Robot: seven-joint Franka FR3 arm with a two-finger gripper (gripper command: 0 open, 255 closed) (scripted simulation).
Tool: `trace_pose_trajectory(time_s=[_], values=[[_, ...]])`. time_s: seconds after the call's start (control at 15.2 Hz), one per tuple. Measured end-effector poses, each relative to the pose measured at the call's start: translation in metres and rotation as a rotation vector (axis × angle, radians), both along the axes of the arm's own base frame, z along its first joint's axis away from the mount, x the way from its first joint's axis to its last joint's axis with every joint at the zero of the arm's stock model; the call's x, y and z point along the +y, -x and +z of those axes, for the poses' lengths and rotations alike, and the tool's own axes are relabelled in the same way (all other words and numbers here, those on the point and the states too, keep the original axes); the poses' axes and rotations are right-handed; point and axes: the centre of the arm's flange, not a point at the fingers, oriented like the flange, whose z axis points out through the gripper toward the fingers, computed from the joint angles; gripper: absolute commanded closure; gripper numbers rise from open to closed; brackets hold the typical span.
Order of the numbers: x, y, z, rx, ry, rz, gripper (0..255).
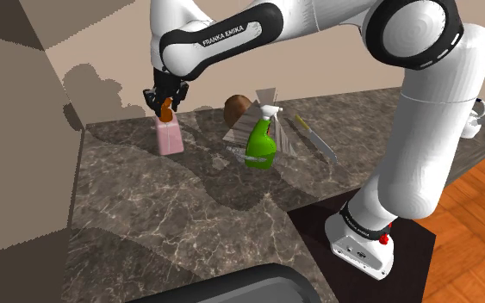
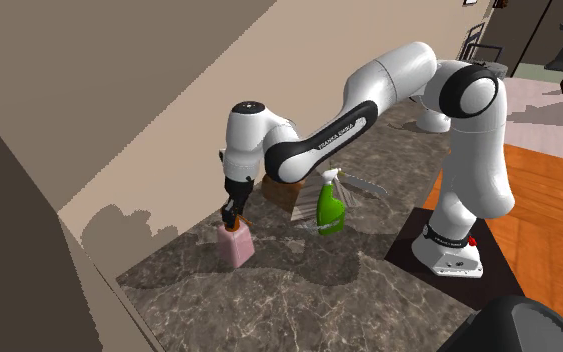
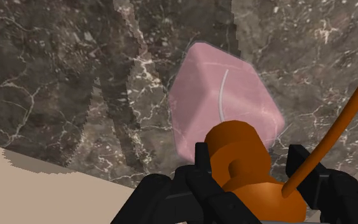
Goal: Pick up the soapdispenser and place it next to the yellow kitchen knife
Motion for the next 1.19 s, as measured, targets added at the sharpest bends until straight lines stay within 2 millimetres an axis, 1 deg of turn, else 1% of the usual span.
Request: trace_pose_trajectory(time_s=[0.33,0.46,1.19], values=[[0.000,0.000,0.000,0.000,0.000,0.000,255],[0.000,0.000,0.005,0.001,0.000,0.000,255],[-0.001,0.001,0.063,0.000,0.000,0.000,255]])
